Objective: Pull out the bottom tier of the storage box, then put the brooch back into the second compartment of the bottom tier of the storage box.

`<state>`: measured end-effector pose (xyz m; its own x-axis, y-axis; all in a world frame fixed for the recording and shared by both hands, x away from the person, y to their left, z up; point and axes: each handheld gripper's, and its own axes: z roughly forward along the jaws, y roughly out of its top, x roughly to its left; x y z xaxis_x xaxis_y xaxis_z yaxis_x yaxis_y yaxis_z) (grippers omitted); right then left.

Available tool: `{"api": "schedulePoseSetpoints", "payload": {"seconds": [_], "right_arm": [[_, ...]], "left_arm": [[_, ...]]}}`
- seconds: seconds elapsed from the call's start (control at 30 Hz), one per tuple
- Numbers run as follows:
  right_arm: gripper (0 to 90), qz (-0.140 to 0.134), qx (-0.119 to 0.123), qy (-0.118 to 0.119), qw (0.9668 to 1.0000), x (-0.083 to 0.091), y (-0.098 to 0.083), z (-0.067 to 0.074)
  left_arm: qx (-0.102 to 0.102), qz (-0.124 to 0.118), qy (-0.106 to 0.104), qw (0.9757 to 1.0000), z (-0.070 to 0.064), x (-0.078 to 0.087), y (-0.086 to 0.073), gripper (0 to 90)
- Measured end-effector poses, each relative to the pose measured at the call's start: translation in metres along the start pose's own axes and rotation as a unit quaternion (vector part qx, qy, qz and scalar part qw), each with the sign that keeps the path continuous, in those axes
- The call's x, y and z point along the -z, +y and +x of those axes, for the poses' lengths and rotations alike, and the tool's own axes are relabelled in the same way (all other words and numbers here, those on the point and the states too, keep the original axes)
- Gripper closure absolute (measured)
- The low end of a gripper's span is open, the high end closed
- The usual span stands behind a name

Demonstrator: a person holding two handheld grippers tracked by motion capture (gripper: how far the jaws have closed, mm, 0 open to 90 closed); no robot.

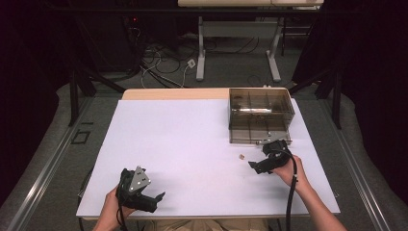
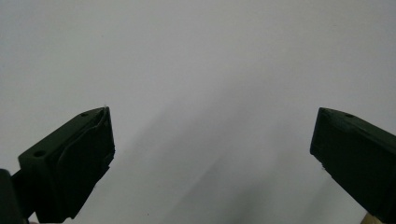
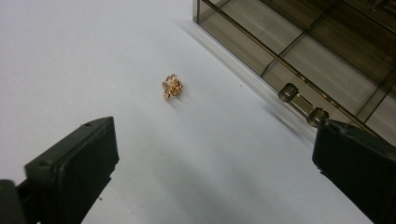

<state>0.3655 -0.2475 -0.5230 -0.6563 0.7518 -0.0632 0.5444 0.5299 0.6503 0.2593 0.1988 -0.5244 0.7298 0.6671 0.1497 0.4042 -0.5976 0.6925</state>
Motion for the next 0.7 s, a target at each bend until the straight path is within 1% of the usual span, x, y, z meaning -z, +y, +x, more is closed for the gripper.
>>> {"api": "schedulePoseSetpoints", "payload": {"seconds": [0.03,0.07,0.1,0.2,0.23,0.33,0.37,0.4,0.43,0.53,0.57,0.6,0.7], "right_arm": [[0.0,0.005,0.001,0.002,1.0,0.0,0.0,0.0],[0.0,0.001,0.002,0.003,1.0,-0.001,0.0,0.0],[0.0,0.001,0.0,0.004,1.0,-0.001,0.0,0.001],[0.0,0.0,0.003,0.008,1.0,-0.001,0.0,0.001],[0.0,0.0,0.001,0.009,1.0,-0.001,0.0,0.001],[0.0,-0.002,0.0,0.011,0.9999,-0.002,0.0,0.002],[0.0,-0.001,0.002,0.017,0.9998,-0.002,0.001,0.002],[0.0,-0.001,0.002,0.017,0.9998,-0.002,0.001,0.002],[0.0,-0.007,-0.004,0.026,0.9996,-0.003,0.001,0.003],[0.0,-0.005,-0.004,0.024,0.9997,-0.004,0.002,0.005],[0.0,-0.005,0.0,0.028,0.9996,-0.005,0.002,0.005],[0.0,0.001,0.0,0.034,0.9994,-0.007,0.002,0.007],[0.0,-0.004,-0.002,0.041,0.9992,-0.01,0.003,0.009]], "left_arm": [[0.0,0.0,0.0,1.0,0.0,0.0,0.0,0.0],[0.0,0.0,0.0,1.0,0.0,0.0,0.0,0.0],[0.001,-0.003,0.001,1.0,-0.001,-0.001,0.0,0.0],[0.001,-0.003,0.002,1.0,-0.001,0.0,0.0,0.0],[0.0,0.0,0.0,1.0,-0.001,0.0,0.0,0.0],[0.001,-0.004,0.003,1.0,-0.001,0.0,0.0,0.0],[0.001,-0.002,0.001,1.0,-0.001,0.001,0.0,0.0],[0.001,-0.004,0.003,1.0,-0.001,0.0,0.0,0.0],[0.001,-0.004,0.003,1.0,-0.001,0.0,0.0,0.0],[0.001,-0.003,0.002,1.0,-0.001,0.0,0.0,0.0],[0.002,-0.004,0.002,1.0,-0.001,0.0,0.0,0.0],[0.001,-0.002,0.0,1.0,-0.001,0.0,0.0,0.0],[0.001,-0.003,0.001,1.0,-0.001,-0.001,0.0,0.0]]}}
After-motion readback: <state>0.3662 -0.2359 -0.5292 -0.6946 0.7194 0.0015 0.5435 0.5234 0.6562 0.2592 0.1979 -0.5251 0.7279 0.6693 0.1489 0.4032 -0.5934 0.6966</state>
